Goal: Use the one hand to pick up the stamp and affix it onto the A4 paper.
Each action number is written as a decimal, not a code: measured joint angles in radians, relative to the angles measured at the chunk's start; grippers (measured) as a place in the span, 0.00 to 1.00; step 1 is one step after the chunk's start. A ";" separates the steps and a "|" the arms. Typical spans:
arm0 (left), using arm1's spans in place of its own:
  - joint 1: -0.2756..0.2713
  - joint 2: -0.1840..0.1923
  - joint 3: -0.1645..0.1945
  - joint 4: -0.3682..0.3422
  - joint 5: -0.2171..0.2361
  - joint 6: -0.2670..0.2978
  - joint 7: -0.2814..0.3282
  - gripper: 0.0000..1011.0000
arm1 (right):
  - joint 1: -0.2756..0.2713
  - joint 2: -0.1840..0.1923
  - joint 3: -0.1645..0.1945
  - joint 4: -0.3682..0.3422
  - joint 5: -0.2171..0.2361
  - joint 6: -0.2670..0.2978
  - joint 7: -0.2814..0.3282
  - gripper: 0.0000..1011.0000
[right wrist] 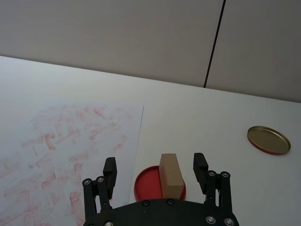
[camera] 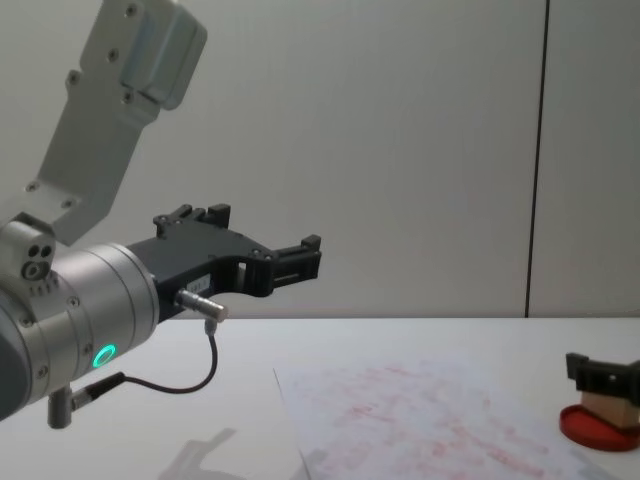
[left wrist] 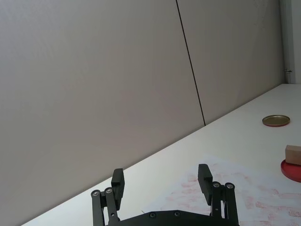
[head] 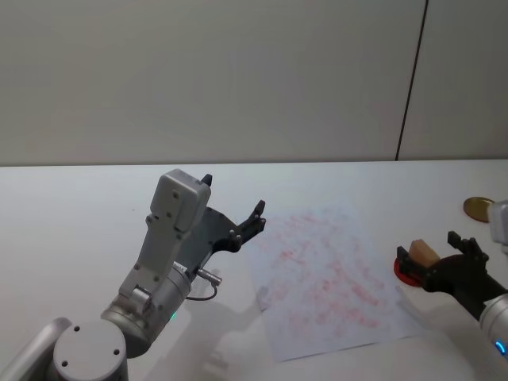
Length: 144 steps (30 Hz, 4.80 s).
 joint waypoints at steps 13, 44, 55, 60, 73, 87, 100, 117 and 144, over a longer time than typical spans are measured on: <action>0.000 0.000 0.000 0.000 0.000 0.000 0.000 0.98 | 0.054 -0.022 0.002 0.093 -0.004 0.026 0.009 0.99; 0.000 0.000 0.000 0.000 0.000 0.000 0.000 0.98 | 0.111 -0.039 0.009 0.201 0.003 0.030 0.056 0.30; 0.000 0.000 0.000 0.000 0.000 0.000 0.000 0.98 | 0.110 -0.040 0.005 0.199 -0.024 -0.016 0.063 0.22; 0.000 0.000 0.000 0.000 0.000 0.000 0.000 0.98 | 0.104 -0.040 -0.001 0.177 -0.044 -0.048 0.078 0.22; 0.000 0.000 0.000 0.000 0.000 0.000 0.000 0.98 | 0.079 -0.046 -0.029 0.099 -0.056 -0.060 0.156 0.22; 0.000 0.000 0.000 0.000 0.000 0.000 0.000 0.98 | 0.031 -0.049 -0.066 0.041 -0.055 -0.024 0.215 0.22; 0.000 0.000 0.000 0.000 0.000 0.000 0.000 0.98 | -0.012 -0.033 -0.078 0.017 -0.059 -0.010 0.232 0.22; 0.000 0.000 0.000 0.000 0.000 0.000 0.000 0.98 | -0.038 -0.020 -0.088 0.021 -0.074 0.003 0.245 0.22; 0.000 0.000 0.000 0.000 0.000 0.000 0.000 0.98 | -0.020 -0.018 -0.081 0.035 -0.055 0.009 0.264 0.22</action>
